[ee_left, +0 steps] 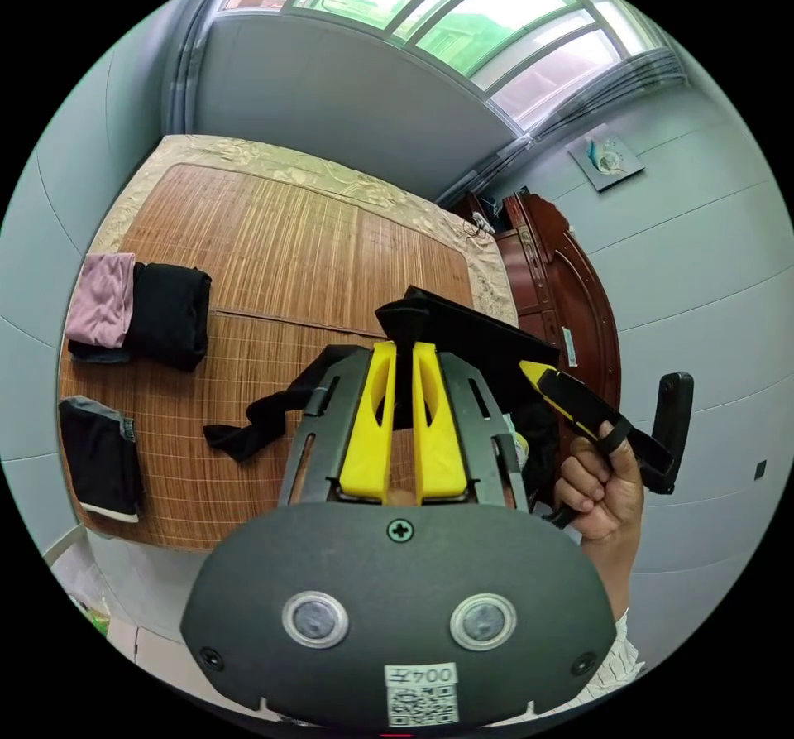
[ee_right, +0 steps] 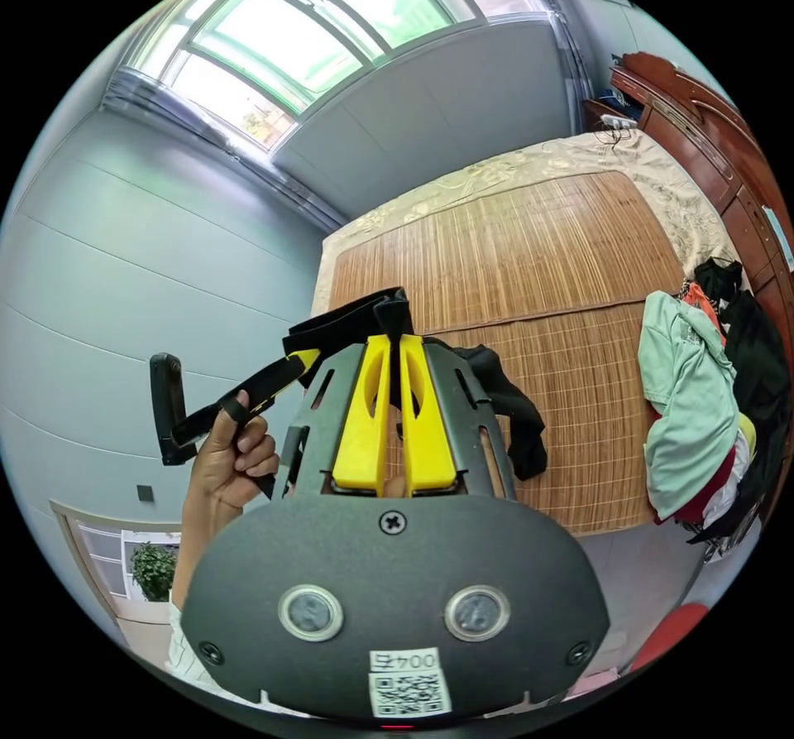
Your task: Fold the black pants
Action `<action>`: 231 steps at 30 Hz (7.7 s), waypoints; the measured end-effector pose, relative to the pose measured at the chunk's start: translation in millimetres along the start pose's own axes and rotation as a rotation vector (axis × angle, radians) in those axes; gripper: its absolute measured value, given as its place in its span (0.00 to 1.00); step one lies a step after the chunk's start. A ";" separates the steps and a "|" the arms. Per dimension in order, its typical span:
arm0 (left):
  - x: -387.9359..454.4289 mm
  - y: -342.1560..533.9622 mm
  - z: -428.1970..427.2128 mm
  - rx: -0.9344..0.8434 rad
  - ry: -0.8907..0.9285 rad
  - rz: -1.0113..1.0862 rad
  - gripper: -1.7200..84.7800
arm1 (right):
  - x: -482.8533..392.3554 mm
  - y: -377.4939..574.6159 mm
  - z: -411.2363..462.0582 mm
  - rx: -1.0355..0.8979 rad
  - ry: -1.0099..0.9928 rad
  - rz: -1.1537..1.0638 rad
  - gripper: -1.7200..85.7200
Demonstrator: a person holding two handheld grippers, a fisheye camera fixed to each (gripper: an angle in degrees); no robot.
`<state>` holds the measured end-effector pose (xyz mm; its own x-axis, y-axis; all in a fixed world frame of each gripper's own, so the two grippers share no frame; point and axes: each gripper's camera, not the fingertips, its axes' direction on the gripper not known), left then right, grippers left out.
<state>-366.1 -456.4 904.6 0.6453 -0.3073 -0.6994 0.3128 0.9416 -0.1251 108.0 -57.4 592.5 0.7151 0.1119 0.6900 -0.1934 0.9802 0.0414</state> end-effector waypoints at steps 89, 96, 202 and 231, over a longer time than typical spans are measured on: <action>129.4 311.2 -26.6 0.384 0.888 0.780 0.10 | -294.8 26.7 -140.2 -0.562 0.205 -1.517 0.06; 109.0 367.5 -10.5 0.507 0.565 0.583 0.13 | -393.6 -13.7 -186.0 -0.529 0.471 -1.471 0.06; 216.8 388.7 660.5 -0.928 -0.523 0.379 0.02 | 502.3 221.3 178.6 -0.261 0.057 0.025 0.06; 206.5 570.6 429.5 0.067 0.343 0.453 0.04 | 465.1 461.8 162.1 -0.340 0.095 -0.337 0.14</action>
<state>245.0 -41.9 991.0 0.4655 0.1978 -0.8626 0.1081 0.9547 0.2772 242.4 420.9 1049.7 0.7616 -0.2220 0.6088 0.2783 0.9605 0.0021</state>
